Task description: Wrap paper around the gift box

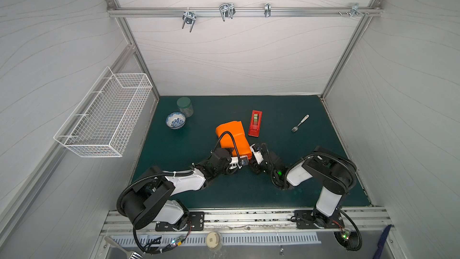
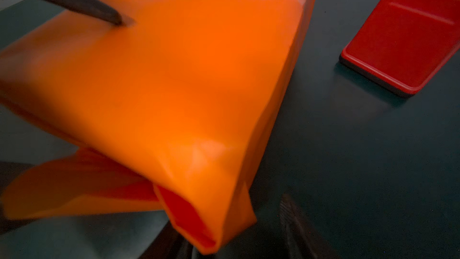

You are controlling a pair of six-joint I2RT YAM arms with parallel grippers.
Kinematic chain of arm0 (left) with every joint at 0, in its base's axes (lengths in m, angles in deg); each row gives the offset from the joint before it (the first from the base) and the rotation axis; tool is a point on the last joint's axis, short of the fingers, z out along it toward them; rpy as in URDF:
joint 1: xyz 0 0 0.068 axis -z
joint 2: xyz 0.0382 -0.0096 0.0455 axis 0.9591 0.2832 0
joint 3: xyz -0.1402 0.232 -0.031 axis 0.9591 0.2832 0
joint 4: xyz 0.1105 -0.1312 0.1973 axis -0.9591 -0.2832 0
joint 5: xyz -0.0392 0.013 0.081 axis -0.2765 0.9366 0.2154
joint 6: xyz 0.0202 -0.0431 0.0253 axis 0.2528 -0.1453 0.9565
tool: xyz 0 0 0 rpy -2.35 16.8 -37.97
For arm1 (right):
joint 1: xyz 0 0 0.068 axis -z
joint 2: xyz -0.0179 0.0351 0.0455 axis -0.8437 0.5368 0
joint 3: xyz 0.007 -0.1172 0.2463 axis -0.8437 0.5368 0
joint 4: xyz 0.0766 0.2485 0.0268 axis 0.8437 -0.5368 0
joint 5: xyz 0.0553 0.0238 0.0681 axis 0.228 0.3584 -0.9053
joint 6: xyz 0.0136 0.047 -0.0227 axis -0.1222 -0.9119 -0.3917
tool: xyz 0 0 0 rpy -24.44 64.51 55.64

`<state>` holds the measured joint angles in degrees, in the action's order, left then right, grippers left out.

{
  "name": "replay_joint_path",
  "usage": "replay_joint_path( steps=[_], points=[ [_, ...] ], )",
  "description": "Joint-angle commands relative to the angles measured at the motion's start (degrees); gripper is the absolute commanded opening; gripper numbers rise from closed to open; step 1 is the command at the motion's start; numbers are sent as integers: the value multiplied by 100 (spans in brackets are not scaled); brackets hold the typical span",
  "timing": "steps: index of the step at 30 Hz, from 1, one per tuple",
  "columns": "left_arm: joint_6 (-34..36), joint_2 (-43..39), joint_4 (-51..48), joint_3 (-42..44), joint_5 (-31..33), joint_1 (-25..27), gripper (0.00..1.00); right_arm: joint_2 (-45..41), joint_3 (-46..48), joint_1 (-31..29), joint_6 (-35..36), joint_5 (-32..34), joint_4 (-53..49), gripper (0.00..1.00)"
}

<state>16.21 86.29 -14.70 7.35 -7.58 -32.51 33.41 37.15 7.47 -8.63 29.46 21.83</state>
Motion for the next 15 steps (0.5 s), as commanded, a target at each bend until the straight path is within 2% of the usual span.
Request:
replay_joint_path(
  steps=[1, 5, 10, 15],
  points=[
    [32, 88, -373, 64, 207, -28, 89, -84, -60, 33, -24, -77, 137, 53],
    [10, -89, 231, 320, 233, -27, 93, -40, -78, 53, -49, -89, 152, 53],
    [-177, -493, 477, 522, 102, -38, 98, 43, -64, 103, -126, -146, 255, 52],
    [-859, -1317, 306, 736, -133, -37, 99, 38, -64, 108, -168, -183, 306, 51]
  ],
)
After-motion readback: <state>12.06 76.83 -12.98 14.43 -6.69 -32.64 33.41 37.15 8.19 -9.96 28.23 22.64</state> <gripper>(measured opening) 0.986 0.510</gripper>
